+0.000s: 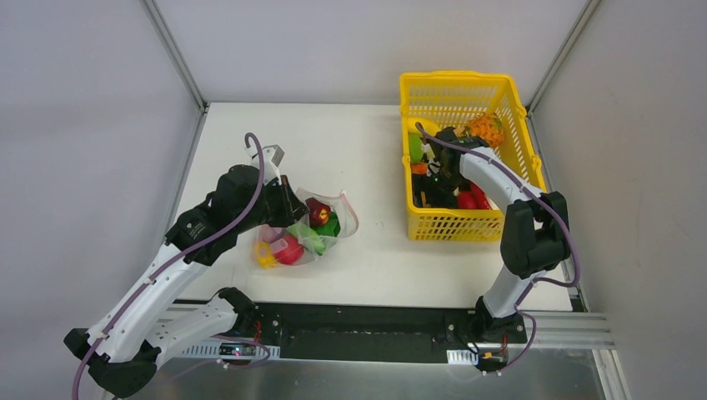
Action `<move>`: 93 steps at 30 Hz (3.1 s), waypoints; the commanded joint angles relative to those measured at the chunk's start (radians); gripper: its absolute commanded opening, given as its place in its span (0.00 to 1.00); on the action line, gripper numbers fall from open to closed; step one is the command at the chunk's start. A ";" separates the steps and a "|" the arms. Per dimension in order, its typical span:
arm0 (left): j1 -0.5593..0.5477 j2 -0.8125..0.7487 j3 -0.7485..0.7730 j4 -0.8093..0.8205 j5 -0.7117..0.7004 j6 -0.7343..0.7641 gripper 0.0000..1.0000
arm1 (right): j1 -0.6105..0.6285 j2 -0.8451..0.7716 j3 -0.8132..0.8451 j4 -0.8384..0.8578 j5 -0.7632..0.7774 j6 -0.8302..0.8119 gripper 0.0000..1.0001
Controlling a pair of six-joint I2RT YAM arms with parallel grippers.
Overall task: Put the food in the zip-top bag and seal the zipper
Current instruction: Pick up the fake fruit from the bin, then place the fake fruit in the zipper food storage bag.
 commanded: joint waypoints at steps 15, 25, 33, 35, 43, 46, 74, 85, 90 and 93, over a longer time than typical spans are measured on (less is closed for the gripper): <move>-0.001 -0.007 0.040 0.018 0.008 -0.023 0.00 | -0.027 -0.105 0.072 -0.028 0.048 0.014 0.30; -0.001 -0.008 0.038 0.029 0.016 -0.029 0.00 | -0.109 -0.255 0.069 0.062 0.088 0.073 0.28; -0.001 -0.010 0.025 0.048 0.025 -0.039 0.00 | -0.113 -0.350 0.060 0.187 0.069 0.110 0.27; -0.001 -0.008 0.025 0.053 0.028 -0.041 0.00 | -0.113 -0.399 0.044 0.238 0.030 0.115 0.27; -0.001 -0.003 0.019 0.080 0.034 -0.052 0.00 | -0.109 -0.555 -0.018 0.458 -0.257 0.185 0.27; -0.001 -0.007 0.019 0.085 0.029 -0.056 0.00 | -0.084 -0.581 -0.030 0.548 -0.374 0.216 0.28; -0.001 -0.017 -0.011 0.254 0.165 -0.120 0.00 | 0.488 -0.307 0.143 0.515 -0.257 0.054 0.32; -0.001 -0.061 -0.039 0.309 0.129 -0.157 0.00 | 0.601 -0.206 0.240 0.469 -0.092 0.024 0.66; -0.001 -0.078 -0.049 0.316 0.093 -0.162 0.00 | 0.603 -0.251 0.204 0.525 -0.126 0.027 0.80; -0.001 -0.081 -0.053 0.315 0.086 -0.165 0.00 | 0.603 -0.287 0.187 0.536 -0.105 0.025 0.84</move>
